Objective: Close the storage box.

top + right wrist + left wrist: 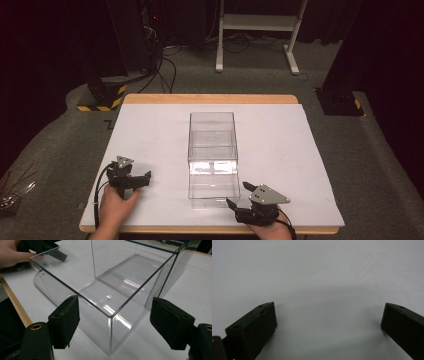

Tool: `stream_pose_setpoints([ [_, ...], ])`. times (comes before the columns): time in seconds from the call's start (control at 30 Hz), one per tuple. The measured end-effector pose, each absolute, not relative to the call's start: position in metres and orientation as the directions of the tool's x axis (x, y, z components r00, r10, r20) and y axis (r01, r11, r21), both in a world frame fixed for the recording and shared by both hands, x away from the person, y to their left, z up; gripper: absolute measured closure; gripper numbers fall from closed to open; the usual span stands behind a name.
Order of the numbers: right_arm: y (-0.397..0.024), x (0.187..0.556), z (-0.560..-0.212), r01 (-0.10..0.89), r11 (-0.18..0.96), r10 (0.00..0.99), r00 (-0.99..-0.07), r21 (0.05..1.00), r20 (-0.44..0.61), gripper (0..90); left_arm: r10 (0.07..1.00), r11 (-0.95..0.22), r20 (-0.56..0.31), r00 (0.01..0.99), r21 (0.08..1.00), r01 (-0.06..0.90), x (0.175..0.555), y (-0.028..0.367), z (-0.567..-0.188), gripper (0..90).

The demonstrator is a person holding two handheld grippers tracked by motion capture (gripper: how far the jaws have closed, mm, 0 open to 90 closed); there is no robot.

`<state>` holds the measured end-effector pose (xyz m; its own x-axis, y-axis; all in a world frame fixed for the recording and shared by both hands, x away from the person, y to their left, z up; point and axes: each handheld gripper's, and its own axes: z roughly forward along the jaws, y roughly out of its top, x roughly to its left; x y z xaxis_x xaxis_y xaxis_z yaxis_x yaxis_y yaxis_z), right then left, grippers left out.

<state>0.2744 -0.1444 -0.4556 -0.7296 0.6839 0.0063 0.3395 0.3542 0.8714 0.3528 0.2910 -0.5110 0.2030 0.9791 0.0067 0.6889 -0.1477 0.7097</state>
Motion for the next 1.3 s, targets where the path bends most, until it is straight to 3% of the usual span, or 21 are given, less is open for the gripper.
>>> stream_pose_setpoints([
  [1.3,-0.139,0.297,-0.45,0.357,0.359,0.698,-0.716,0.863,0.006,20.4,0.979,-0.148,0.007,0.204,0.709,0.689,0.353,0.291,-0.511,0.5],
])
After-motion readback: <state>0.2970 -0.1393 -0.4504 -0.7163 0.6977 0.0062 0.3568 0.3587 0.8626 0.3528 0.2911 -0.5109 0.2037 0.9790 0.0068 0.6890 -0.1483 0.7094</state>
